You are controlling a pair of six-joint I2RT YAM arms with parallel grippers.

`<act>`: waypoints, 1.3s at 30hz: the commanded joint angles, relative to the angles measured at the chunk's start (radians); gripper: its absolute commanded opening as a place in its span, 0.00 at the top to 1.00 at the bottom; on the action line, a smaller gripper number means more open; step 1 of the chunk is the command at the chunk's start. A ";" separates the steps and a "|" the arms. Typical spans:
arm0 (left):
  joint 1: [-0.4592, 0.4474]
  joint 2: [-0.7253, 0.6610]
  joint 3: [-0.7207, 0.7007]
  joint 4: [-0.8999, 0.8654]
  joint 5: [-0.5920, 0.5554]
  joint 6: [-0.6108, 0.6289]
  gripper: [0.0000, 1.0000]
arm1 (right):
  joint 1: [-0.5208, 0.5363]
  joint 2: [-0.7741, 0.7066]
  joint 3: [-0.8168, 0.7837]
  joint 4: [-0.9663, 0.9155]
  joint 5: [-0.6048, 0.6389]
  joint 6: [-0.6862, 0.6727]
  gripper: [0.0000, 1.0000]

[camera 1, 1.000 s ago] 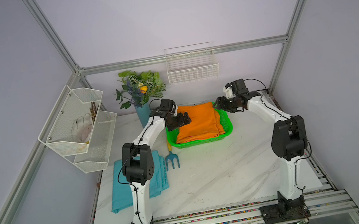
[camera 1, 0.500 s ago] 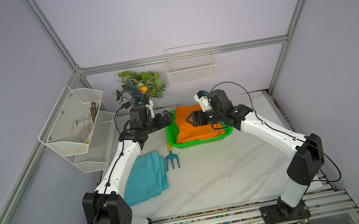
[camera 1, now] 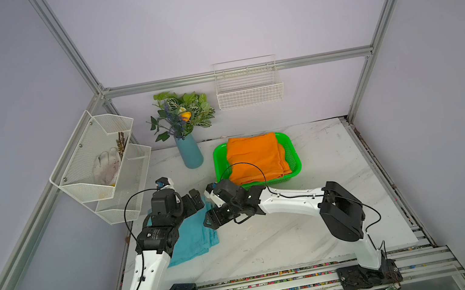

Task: Put the folded long pants in the basket
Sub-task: Move the long pant to the center of the board.

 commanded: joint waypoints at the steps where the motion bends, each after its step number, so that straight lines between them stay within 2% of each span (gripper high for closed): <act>1: 0.025 -0.019 -0.043 -0.080 -0.141 -0.045 0.00 | 0.000 0.045 0.079 -0.032 0.005 0.035 0.27; 5: 0.110 -0.019 -0.055 -0.113 -0.140 -0.068 0.00 | -0.001 0.148 0.201 -0.132 0.031 0.053 0.25; 9: 0.227 0.000 -0.033 -0.099 -0.070 -0.066 0.00 | -0.001 0.246 0.333 -0.244 0.040 0.072 0.20; 11: 0.258 0.014 -0.017 -0.089 -0.045 -0.057 0.00 | -0.001 0.281 0.378 -0.291 0.044 0.078 0.19; 17: 0.269 0.039 0.013 -0.068 -0.031 -0.048 0.00 | -0.018 0.315 0.384 -0.303 0.029 0.111 0.19; 26: 0.269 0.026 -0.029 -0.065 0.006 -0.074 0.00 | -0.025 0.395 0.468 -0.313 -0.040 0.116 0.19; 31: 0.269 0.021 -0.031 -0.078 0.010 -0.074 0.00 | -0.027 0.445 0.516 -0.314 -0.072 0.126 0.26; 33: 0.269 0.016 -0.034 -0.082 0.013 -0.075 0.00 | -0.031 0.458 0.529 -0.310 -0.071 0.129 0.36; 35: 0.269 0.014 -0.040 -0.086 0.024 -0.073 0.00 | -0.035 0.458 0.525 -0.296 -0.065 0.133 0.57; 38: 0.269 0.007 -0.054 -0.074 0.070 -0.066 0.00 | -0.040 0.444 0.512 -0.290 -0.034 0.127 0.97; 39: 0.269 0.005 -0.062 -0.064 0.093 -0.060 0.00 | -0.043 0.427 0.495 -0.289 -0.011 0.118 1.00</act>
